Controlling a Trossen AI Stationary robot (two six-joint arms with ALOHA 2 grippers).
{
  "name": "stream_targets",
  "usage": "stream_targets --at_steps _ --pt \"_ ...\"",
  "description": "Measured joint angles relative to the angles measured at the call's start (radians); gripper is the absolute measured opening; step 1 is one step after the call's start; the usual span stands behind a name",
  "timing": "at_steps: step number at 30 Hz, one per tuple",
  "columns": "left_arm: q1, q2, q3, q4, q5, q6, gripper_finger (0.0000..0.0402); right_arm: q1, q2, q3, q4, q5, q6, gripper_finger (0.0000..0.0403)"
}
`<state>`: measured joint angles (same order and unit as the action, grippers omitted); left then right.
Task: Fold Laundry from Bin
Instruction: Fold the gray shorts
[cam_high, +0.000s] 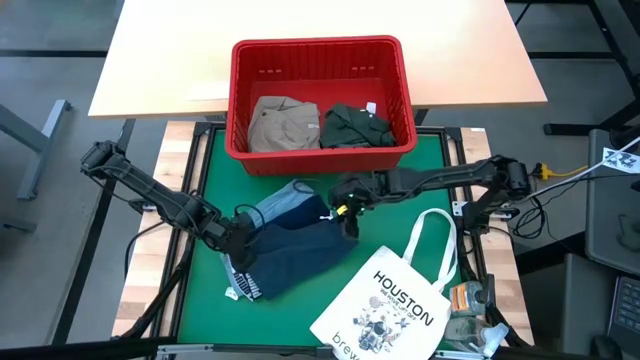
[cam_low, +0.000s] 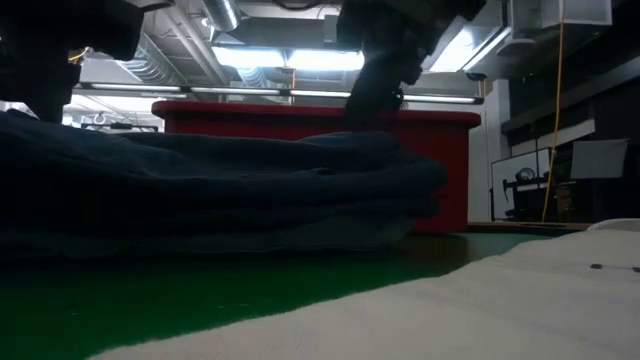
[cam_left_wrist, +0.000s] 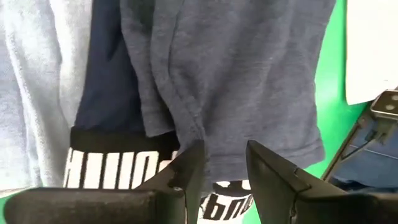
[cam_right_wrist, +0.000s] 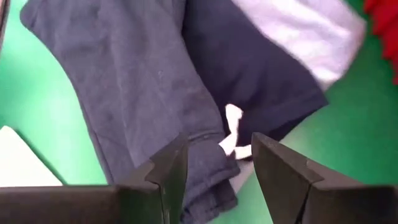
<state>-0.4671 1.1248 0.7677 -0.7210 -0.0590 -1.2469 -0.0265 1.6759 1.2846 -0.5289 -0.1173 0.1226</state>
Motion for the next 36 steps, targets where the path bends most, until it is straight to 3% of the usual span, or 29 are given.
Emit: stream_targets --at_steps 5,12,27,36 --pt "0.0 0.0 0.0 0.01 -0.017 0.001 0.0112 0.0 0.06 0.0 0.012 -0.032 -0.001 0.0177" --pt "0.0 0.0 0.0 0.0 -0.144 0.001 0.0112 0.0 0.129 -0.001 0.017 -0.025 -0.004 0.0177" --pt "0.0 0.001 0.0 -0.004 -0.23 0.048 0.0115 0.0 0.145 -0.002 0.032 -0.023 -0.053 0.0177" --pt "0.003 0.001 0.0 -0.004 -0.247 0.051 0.0188 0.0 0.145 -0.002 0.032 -0.022 -0.053 0.0177"
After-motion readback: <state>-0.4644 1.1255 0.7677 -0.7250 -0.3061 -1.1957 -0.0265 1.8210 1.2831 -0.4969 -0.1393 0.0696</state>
